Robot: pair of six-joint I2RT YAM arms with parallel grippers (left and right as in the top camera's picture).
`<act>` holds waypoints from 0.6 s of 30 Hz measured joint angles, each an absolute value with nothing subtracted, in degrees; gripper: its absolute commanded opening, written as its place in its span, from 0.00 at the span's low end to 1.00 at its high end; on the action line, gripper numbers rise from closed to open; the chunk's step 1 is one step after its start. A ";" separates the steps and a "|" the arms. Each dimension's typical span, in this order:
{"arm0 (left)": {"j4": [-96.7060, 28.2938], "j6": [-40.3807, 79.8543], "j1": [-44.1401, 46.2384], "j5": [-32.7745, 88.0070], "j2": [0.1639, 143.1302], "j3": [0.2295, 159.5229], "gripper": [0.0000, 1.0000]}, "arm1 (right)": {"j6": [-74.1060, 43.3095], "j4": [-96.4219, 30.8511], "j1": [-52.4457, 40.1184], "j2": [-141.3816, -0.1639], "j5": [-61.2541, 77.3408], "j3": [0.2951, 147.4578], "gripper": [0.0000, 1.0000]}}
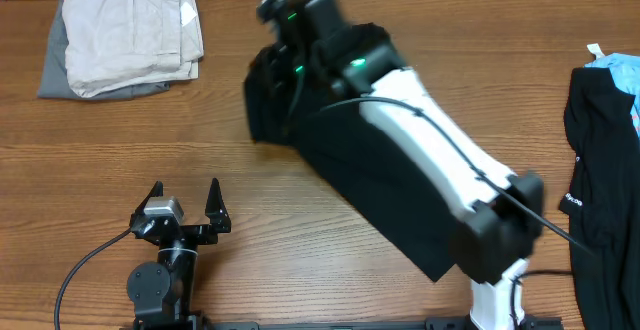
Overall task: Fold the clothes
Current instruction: 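Drag the black T-shirt leftward to the table center and release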
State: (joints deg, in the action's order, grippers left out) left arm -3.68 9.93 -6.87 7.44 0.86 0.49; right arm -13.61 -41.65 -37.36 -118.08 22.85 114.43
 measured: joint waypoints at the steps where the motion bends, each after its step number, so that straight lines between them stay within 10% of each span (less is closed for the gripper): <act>1: -3.68 9.93 -6.87 7.44 0.86 0.49 1.00 | -13.93 -41.63 -38.00 -119.11 23.57 114.43 0.04; 2: -3.68 9.93 -6.87 7.44 0.86 0.49 1.00 | -14.20 -41.82 -38.52 -119.94 24.10 114.43 0.16; 4: -3.68 9.93 -6.87 7.44 0.86 0.49 1.00 | -14.57 -42.76 -39.18 -120.60 25.10 114.41 0.80; 5: -3.68 9.93 -6.87 7.44 0.86 0.49 1.00 | -14.92 -43.27 -39.27 -120.62 25.45 114.41 0.92; 18: -3.68 9.93 -6.87 7.44 0.86 0.49 1.00 | -15.03 -77.25 -21.15 -119.85 14.52 130.87 1.00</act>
